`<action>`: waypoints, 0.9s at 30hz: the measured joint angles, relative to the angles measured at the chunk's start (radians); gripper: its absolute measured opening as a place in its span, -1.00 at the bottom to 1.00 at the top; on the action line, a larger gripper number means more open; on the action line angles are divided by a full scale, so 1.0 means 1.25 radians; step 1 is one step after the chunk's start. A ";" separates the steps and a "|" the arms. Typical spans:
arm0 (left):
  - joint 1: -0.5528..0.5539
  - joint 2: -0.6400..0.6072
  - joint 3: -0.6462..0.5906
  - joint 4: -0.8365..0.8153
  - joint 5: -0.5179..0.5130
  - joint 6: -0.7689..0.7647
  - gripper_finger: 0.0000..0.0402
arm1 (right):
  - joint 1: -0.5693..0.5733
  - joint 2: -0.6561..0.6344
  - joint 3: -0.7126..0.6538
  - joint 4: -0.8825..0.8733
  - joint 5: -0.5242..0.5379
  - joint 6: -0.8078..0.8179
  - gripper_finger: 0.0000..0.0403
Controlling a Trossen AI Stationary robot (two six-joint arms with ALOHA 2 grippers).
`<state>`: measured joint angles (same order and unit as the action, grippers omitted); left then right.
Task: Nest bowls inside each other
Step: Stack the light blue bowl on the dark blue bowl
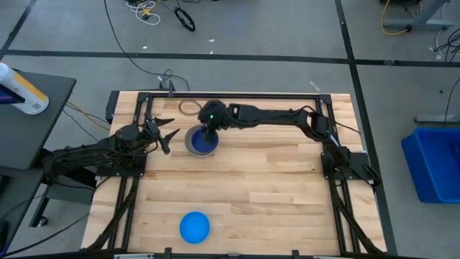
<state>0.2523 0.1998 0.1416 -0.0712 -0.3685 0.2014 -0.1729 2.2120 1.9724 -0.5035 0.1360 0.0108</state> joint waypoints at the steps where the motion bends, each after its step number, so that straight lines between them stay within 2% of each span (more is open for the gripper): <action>1: 0.000 0.001 0.000 -0.002 0.001 -0.003 0.16 | 0.013 -0.003 -0.003 -0.010 -0.006 -0.008 0.06; 7: 0.000 0.003 0.000 -0.024 -0.019 -0.004 0.16 | 0.122 -0.039 -0.043 0.072 -0.055 -0.080 0.01; 10: 0.000 0.004 0.000 -0.024 -0.016 -0.003 0.16 | 0.166 -0.096 -0.103 0.141 -0.059 -0.125 -0.04; 13: 0.000 0.004 0.000 -0.023 -0.010 -0.004 0.16 | 0.171 -0.195 -0.209 0.189 -0.033 -0.132 -0.09; 16: 0.000 0.004 0.000 -0.022 -0.004 -0.006 0.16 | 0.154 -0.336 -0.397 0.323 -0.034 -0.128 -0.14; 20: 0.000 0.004 0.000 -0.021 -0.004 -0.007 0.16 | 0.115 -0.529 -0.684 0.535 -0.118 -0.106 -0.20; 22: 0.000 0.004 0.000 -0.020 -0.006 -0.008 0.16 | 0.100 -0.619 -0.819 0.661 -0.131 -0.083 -0.23; 27: 0.000 0.004 0.000 -0.016 -0.009 -0.009 0.16 | 0.096 -0.774 -1.089 1.003 -0.133 -0.066 -0.28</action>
<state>0.2523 0.2047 0.1417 -0.0910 -0.3801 0.1905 -0.0532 1.2441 0.6107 0.7501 -0.0307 -0.0712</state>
